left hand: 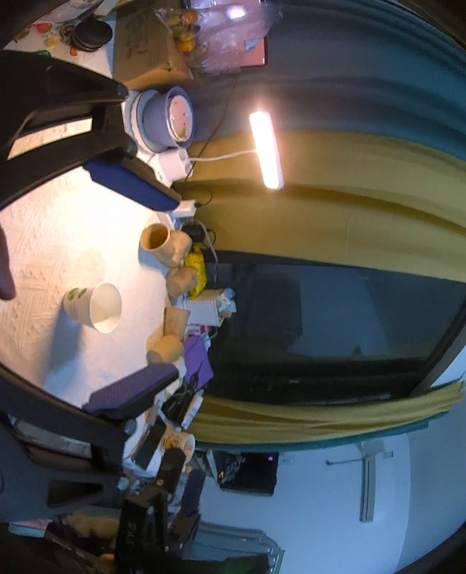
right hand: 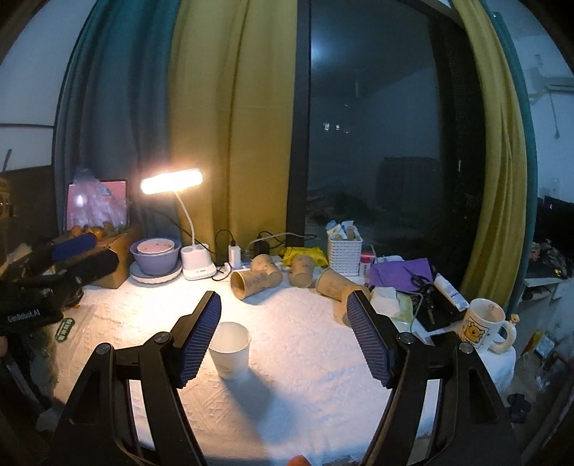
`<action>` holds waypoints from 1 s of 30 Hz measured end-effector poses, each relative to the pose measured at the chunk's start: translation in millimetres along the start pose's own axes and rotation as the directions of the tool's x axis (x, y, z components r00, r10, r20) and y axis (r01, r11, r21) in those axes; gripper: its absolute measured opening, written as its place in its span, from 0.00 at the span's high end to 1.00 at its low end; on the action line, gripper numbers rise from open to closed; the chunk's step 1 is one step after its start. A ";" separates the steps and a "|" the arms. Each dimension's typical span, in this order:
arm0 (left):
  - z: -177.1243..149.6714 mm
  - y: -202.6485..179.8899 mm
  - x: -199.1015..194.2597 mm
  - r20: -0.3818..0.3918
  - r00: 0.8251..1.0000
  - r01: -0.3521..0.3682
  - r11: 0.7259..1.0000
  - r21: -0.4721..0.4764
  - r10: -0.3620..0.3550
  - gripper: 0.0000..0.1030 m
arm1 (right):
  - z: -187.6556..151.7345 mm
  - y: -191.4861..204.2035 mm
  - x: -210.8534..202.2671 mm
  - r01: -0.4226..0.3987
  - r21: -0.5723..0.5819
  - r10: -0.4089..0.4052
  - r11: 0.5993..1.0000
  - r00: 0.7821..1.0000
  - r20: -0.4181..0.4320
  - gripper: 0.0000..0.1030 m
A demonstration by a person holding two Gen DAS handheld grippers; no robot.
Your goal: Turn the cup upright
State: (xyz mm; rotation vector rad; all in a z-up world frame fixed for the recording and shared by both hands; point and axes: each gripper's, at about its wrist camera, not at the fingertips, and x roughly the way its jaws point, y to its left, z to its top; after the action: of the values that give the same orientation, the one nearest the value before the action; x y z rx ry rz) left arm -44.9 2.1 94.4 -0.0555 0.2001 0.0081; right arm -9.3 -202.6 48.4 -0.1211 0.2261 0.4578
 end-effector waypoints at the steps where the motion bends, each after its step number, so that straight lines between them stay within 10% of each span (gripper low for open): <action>1: -1.5 1.2 1.6 -0.006 1.000 -0.006 1.000 -0.003 0.006 0.15 | -0.7 -0.5 0.5 0.002 0.002 -0.002 1.000 1.000 -0.001 0.27; 30: -13.0 9.1 5.2 -0.035 0.999 0.008 0.999 -0.041 -0.009 0.15 | -11.5 -0.1 10.3 0.002 0.013 -0.002 1.000 0.999 -0.035 0.27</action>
State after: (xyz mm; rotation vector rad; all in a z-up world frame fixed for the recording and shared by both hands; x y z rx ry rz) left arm -42.5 10.5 80.1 -0.0976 0.2348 0.0028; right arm -2.4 -200.2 34.8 -0.1168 0.2633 0.4524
